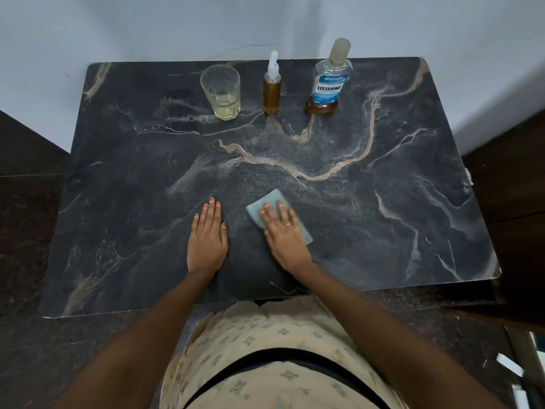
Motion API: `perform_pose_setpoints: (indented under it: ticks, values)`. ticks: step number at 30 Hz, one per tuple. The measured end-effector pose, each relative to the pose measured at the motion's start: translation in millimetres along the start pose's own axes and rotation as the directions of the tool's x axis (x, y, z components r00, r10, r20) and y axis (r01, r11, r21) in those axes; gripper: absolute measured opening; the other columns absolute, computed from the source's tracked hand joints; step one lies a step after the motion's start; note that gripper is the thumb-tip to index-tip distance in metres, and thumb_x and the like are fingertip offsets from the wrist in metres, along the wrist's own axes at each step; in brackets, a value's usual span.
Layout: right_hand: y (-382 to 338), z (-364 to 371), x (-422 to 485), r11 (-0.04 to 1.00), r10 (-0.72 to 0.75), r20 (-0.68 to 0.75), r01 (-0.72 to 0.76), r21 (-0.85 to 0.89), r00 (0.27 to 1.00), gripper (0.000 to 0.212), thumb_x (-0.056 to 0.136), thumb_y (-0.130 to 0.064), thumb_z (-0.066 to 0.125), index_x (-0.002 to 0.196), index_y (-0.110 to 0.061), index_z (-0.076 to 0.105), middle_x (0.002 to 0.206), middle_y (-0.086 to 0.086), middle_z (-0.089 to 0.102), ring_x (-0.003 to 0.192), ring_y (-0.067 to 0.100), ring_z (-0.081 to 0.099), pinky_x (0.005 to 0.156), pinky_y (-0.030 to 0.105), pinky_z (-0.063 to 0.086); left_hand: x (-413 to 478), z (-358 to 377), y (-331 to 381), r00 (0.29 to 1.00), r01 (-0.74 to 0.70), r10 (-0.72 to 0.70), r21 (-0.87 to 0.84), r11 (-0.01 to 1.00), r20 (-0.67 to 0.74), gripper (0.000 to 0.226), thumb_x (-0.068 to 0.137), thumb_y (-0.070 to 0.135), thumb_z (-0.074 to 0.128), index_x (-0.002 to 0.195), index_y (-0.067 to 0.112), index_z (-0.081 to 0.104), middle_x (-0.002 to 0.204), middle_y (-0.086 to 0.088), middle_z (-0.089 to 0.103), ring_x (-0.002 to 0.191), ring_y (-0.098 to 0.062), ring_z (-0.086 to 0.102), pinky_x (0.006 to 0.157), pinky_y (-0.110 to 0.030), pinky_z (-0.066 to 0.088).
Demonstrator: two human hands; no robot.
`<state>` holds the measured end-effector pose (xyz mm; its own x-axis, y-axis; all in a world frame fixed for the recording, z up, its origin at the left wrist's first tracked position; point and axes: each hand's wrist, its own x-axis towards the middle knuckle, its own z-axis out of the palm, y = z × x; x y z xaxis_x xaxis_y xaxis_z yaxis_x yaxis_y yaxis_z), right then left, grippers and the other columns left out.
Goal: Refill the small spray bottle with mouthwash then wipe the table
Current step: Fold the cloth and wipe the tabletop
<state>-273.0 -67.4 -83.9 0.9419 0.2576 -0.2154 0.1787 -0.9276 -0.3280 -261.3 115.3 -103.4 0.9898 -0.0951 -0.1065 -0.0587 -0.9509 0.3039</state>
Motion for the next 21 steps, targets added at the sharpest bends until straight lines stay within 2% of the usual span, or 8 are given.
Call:
perform_pose_setpoints:
  ticks: [2, 6, 8, 10, 13, 16, 18, 21]
  values:
    - [-13.1, 9.9, -5.2, 0.996, -0.081, 0.011, 0.082, -0.047, 0.997, 0.048, 0.088, -0.026, 0.027, 0.13, -0.012, 0.047, 0.139, 0.004, 0.047, 0.13, 0.029, 0.04, 0.109, 0.043, 0.031, 0.2, -0.4, 0.0, 1.0, -0.002, 0.002, 0.004, 1.0, 0.0, 0.06, 0.089, 0.033, 0.009, 0.142, 0.006, 0.02, 0.152, -0.011, 0.021, 0.14, -0.021, 0.018, 0.115, -0.036, 0.011]
    - [1.9, 14.7, -27.2, 0.967, -0.217, -0.014, 0.213, -0.141, 0.976, 0.044, 0.09, -0.026, 0.034, 0.132, -0.016, 0.043, 0.14, 0.0, 0.047, 0.131, 0.023, 0.039, 0.112, 0.035, 0.016, -0.1, -1.1, 0.2, 1.0, -0.004, 0.004, 0.002, 1.0, -0.001, 0.059, 0.09, 0.033, 0.01, 0.142, 0.006, 0.02, 0.152, -0.011, 0.021, 0.14, -0.022, 0.018, 0.115, -0.038, 0.012]
    - [17.7, 13.9, -36.8, 0.962, -0.225, -0.042, 0.215, -0.169, 0.973, 0.044, 0.091, -0.025, 0.034, 0.133, -0.017, 0.041, 0.141, 0.0, 0.045, 0.133, 0.021, 0.035, 0.112, 0.034, 0.012, -0.4, -1.3, 0.1, 1.0, -0.005, 0.005, 0.006, 1.0, -0.001, 0.06, 0.09, 0.033, 0.009, 0.142, 0.006, 0.019, 0.152, -0.01, 0.02, 0.14, -0.021, 0.018, 0.115, -0.037, 0.011]
    - [36.8, 8.2, -43.8, 0.977, -0.163, -0.08, 0.149, -0.153, 0.983, 0.044, 0.091, -0.024, 0.034, 0.133, -0.016, 0.042, 0.14, 0.0, 0.046, 0.133, 0.019, 0.031, 0.112, 0.032, 0.012, -0.5, -1.0, 0.1, 1.0, -0.003, 0.003, 0.012, 1.0, 0.003, 0.06, 0.09, 0.034, 0.007, 0.142, 0.007, 0.018, 0.152, -0.009, 0.018, 0.141, -0.02, 0.016, 0.115, -0.035, 0.008]
    - [69.8, -3.8, -46.9, 0.993, 0.006, -0.15, -0.023, -0.116, 0.989, 0.044, 0.09, -0.024, 0.032, 0.132, -0.015, 0.043, 0.138, 0.003, 0.048, 0.131, 0.023, 0.038, 0.109, 0.033, 0.016, -1.1, -0.6, -0.1, 1.0, -0.002, 0.002, 0.018, 1.0, 0.001, 0.06, 0.09, 0.035, 0.006, 0.143, 0.007, 0.016, 0.153, -0.008, 0.017, 0.141, -0.019, 0.015, 0.116, -0.033, 0.006]
    - [82.5, -15.4, -44.9, 0.987, 0.141, -0.174, -0.151, -0.046, 0.975, 0.046, 0.092, -0.025, 0.027, 0.133, -0.013, 0.043, 0.139, 0.005, 0.046, 0.131, 0.029, 0.038, 0.108, 0.033, 0.013, -1.0, -0.1, -0.3, 1.0, -0.004, 0.004, 0.013, 1.0, 0.002, 0.061, 0.09, 0.035, 0.005, 0.143, 0.008, 0.015, 0.153, -0.008, 0.016, 0.142, -0.019, 0.014, 0.116, -0.034, 0.006]
    - [74.4, -14.6, -41.9, 0.985, 0.169, -0.189, -0.174, -0.013, 0.967, 0.047, 0.092, -0.026, 0.024, 0.134, -0.011, 0.041, 0.14, 0.007, 0.045, 0.132, 0.033, 0.036, 0.109, 0.033, 0.011, -1.2, 0.0, 0.1, 1.0, -0.006, 0.006, 0.014, 1.0, 0.001, 0.061, 0.09, 0.035, 0.005, 0.143, 0.008, 0.015, 0.153, -0.008, 0.016, 0.142, -0.019, 0.013, 0.116, -0.034, 0.006]
    - [47.3, -4.9, -36.3, 0.996, 0.087, -0.16, -0.09, -0.011, 0.983, 0.046, 0.091, -0.023, 0.028, 0.132, -0.008, 0.043, 0.138, 0.009, 0.047, 0.13, 0.036, 0.037, 0.109, 0.034, 0.009, -1.0, 0.3, -0.4, 1.0, -0.002, 0.002, 0.017, 1.0, 0.002, 0.061, 0.089, 0.035, 0.005, 0.143, 0.008, 0.015, 0.153, -0.008, 0.016, 0.142, -0.019, 0.013, 0.116, -0.034, 0.006]
